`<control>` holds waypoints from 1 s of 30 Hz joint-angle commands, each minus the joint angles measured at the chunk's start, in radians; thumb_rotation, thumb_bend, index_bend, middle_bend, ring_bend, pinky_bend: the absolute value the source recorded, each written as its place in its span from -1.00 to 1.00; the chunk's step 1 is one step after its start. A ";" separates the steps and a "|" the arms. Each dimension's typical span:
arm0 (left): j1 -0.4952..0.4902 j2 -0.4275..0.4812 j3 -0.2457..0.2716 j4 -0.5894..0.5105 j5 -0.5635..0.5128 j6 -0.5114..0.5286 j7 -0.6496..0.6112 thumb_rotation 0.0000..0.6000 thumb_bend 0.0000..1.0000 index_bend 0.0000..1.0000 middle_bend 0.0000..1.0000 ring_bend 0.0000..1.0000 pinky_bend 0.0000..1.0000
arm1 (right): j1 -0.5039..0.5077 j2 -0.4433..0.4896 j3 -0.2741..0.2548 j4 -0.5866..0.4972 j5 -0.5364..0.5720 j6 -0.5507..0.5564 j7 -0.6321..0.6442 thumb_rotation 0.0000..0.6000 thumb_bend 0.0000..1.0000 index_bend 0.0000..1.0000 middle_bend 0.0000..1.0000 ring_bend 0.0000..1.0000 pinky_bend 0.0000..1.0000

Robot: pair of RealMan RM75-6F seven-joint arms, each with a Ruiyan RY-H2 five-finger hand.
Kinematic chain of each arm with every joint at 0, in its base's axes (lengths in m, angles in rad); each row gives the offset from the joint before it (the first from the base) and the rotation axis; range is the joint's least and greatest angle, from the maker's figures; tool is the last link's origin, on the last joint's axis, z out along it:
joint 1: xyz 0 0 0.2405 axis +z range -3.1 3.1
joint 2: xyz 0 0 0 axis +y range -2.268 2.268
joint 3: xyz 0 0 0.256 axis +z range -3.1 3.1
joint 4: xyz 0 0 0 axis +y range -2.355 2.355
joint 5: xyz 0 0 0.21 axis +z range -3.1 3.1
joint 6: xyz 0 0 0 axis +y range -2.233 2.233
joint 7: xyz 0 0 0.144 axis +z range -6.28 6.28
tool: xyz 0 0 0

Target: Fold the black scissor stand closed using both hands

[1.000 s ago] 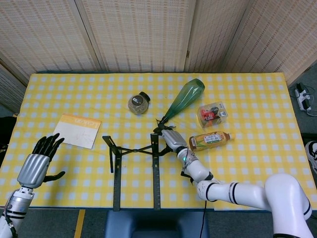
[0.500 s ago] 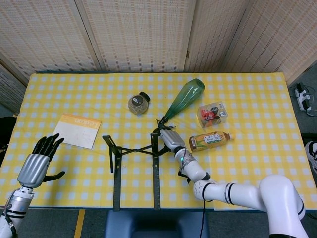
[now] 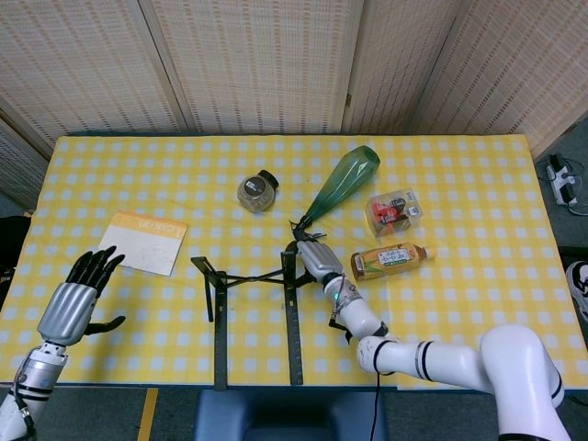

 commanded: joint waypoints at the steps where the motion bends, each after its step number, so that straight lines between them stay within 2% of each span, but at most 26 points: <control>1: -0.016 -0.002 0.000 0.001 0.013 -0.013 -0.026 1.00 -0.73 -1.00 -0.94 -0.97 -1.00 | -0.004 0.009 0.001 -0.013 0.003 -0.001 -0.004 1.00 -0.14 0.37 -0.34 -0.56 -0.73; 3: -0.029 -0.002 -0.001 -0.001 0.021 -0.023 -0.036 1.00 -0.73 -1.00 -0.94 -0.97 -1.00 | -0.010 0.025 0.003 -0.031 0.002 -0.014 0.004 1.00 -0.14 0.33 -0.37 -0.57 -0.73; 5: -0.040 -0.005 -0.003 -0.006 0.029 -0.029 -0.053 1.00 -0.73 -0.99 -0.94 -0.97 -1.00 | -0.016 0.046 0.003 -0.053 0.001 -0.037 0.013 1.00 -0.14 0.14 -0.44 -0.60 -0.73; 10: -0.089 -0.011 -0.004 -0.006 0.056 -0.069 -0.168 1.00 -0.73 -0.87 -0.94 -0.96 -1.00 | -0.025 0.117 0.005 -0.124 0.002 -0.088 0.035 1.00 -0.14 -0.66 -0.66 -0.71 -0.73; 13: -0.127 -0.009 -0.005 -0.005 0.061 -0.117 -0.220 1.00 -0.73 -0.81 -0.94 -0.96 -1.00 | -0.025 0.158 0.008 -0.167 0.004 -0.105 0.044 1.00 -0.14 -0.98 -0.80 -0.77 -0.73; 19: -0.203 -0.025 -0.021 -0.028 0.043 -0.211 -0.294 1.00 -0.73 -0.84 -0.94 -0.96 -1.00 | -0.037 0.240 0.038 -0.265 -0.004 -0.104 0.088 1.00 -0.14 -1.00 -0.93 -0.82 -0.74; 26: -0.278 -0.060 -0.037 -0.054 0.005 -0.312 -0.403 1.00 -0.73 -0.98 -0.95 -0.98 -1.00 | -0.063 0.333 0.057 -0.366 -0.026 -0.071 0.125 1.00 -0.14 -1.00 -0.95 -0.83 -0.75; 30: -0.310 -0.094 -0.045 -0.043 -0.026 -0.361 -0.437 1.00 -0.73 -1.00 -0.94 -0.98 -1.00 | -0.077 0.368 0.056 -0.396 -0.037 -0.048 0.138 1.00 -0.14 -1.00 -0.96 -0.83 -0.75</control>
